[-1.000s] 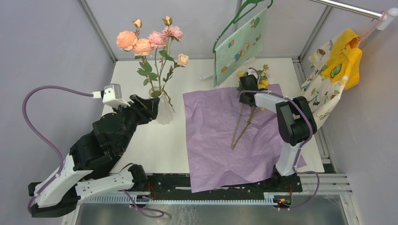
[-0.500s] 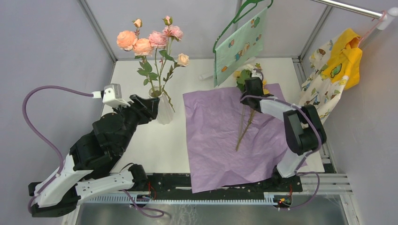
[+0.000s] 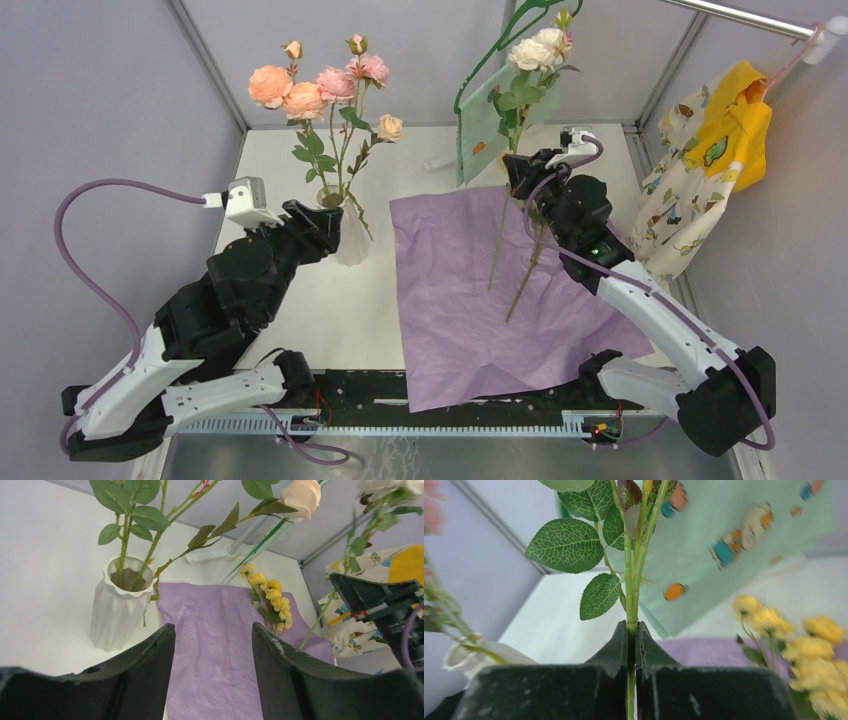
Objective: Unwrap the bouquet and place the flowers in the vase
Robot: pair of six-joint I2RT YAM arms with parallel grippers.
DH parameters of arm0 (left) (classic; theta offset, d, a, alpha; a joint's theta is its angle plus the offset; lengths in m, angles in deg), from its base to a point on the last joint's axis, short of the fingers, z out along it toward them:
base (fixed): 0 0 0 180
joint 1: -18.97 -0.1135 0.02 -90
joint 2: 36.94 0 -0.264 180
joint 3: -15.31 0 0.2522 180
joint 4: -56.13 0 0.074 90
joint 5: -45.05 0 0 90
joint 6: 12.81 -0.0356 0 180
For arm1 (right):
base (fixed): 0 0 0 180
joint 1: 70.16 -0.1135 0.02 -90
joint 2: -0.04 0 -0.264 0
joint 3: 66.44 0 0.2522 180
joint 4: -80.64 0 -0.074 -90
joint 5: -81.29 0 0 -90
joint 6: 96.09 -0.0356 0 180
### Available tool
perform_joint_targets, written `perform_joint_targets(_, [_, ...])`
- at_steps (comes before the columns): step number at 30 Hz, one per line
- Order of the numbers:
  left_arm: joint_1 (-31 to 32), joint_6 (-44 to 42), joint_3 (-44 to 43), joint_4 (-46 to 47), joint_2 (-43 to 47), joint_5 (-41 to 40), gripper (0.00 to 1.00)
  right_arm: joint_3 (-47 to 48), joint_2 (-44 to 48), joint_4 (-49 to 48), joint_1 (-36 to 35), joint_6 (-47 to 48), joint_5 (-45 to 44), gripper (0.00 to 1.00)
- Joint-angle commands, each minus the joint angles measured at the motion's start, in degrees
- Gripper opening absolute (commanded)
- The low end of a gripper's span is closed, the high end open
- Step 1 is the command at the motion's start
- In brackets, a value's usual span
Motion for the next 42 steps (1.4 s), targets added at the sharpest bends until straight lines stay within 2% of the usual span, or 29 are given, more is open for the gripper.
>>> perform_joint_targets(1, [-0.07,0.31,-1.91,0.15,1.87,-4.75,0.65,0.83,1.42,-14.87,-4.04,5.54,7.35,0.0])
perform_joint_targets(4, [-0.14,2.3,-2.36,-3.24,2.79,-9.67,0.66,4.35,-0.78,-21.61,-8.84,9.66,11.43,0.0])
perform_joint_targets(8, [-0.1,10.07,-3.67,-12.18,3.44,-17.8,0.66,10.67,-5.47,-29.46,-17.97,19.04,15.42,0.0])
perform_joint_targets(11, [-0.12,13.67,-4.64,-17.3,4.39,-20.6,0.67,14.67,-9.25,-34.25,-23.56,26.48,16.99,0.0])
perform_joint_targets(13, [-0.09,13.98,-4.48,-17.84,5.72,-21.21,0.67,18.25,-12.71,-35.64,-25.77,28.0,19.12,0.0])
perform_joint_targets(22, [-0.15,12.4,-4.2,-18.14,10.09,-20.6,0.67,33.73,-28.49,-43.22,-27.41,26.04,24.16,0.0])
perform_joint_targets(33, [-0.08,11.86,-4.55,-19.92,8.98,-20.26,0.67,56.31,-44.66,-41.32,-27.54,21.52,27.41,0.0])
perform_joint_targets(42, [-0.13,11.27,-4.09,-20.54,10.4,-20.6,0.67,64.15,-52.07,-40.93,-27.56,21.78,25.91,0.0])
